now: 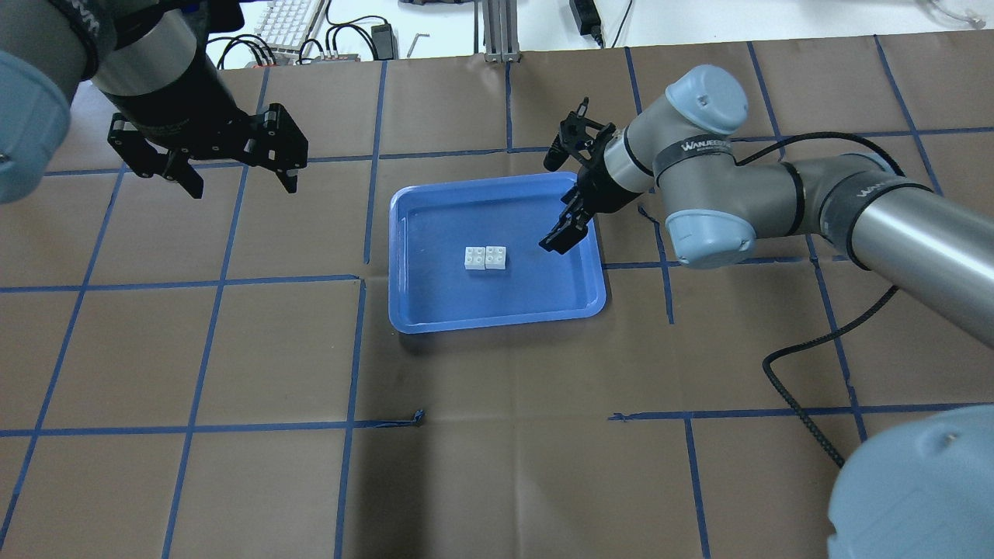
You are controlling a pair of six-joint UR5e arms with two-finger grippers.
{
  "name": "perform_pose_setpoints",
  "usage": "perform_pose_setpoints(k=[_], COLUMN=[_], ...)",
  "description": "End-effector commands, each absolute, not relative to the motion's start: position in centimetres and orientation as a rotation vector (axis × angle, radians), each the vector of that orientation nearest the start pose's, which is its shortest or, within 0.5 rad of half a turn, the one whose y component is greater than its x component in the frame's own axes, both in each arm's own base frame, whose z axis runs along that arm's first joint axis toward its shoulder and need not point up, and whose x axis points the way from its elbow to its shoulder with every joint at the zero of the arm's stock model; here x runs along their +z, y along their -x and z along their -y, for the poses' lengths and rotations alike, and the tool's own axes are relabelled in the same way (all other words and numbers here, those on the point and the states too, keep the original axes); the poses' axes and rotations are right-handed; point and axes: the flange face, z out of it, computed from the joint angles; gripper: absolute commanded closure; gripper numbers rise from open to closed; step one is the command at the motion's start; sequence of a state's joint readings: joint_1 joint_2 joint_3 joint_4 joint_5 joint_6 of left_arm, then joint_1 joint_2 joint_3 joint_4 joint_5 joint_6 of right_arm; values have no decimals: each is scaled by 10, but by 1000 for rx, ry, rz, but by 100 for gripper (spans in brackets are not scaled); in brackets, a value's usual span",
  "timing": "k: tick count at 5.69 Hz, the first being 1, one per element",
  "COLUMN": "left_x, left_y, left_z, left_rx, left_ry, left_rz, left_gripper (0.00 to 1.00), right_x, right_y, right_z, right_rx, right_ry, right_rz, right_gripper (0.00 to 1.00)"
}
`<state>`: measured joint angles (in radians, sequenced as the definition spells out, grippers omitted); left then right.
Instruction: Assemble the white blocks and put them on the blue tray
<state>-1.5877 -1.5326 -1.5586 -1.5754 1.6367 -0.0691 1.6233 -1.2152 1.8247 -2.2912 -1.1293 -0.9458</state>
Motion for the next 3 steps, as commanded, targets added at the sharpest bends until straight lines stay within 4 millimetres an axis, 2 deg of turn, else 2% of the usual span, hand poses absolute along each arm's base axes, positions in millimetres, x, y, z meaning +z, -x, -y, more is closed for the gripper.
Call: perform_pose_setpoints(k=[1, 2, 3], left_x=[512, 512, 512], left_y=[134, 134, 134], left_z=[478, 478, 478], left_rx=[-73, -73, -73], left_ry=[85, 85, 85], left_rz=[-3077, -3076, -3077], left_gripper=[1, 1, 1], right_x=[331, 370, 404], right_y=[-157, -141, -132], right_z=[577, 582, 571], right_rx=[-242, -152, 1], right_ry=[1184, 945, 669], right_rz=[-2617, -2798, -2953], right_gripper=[0, 0, 0])
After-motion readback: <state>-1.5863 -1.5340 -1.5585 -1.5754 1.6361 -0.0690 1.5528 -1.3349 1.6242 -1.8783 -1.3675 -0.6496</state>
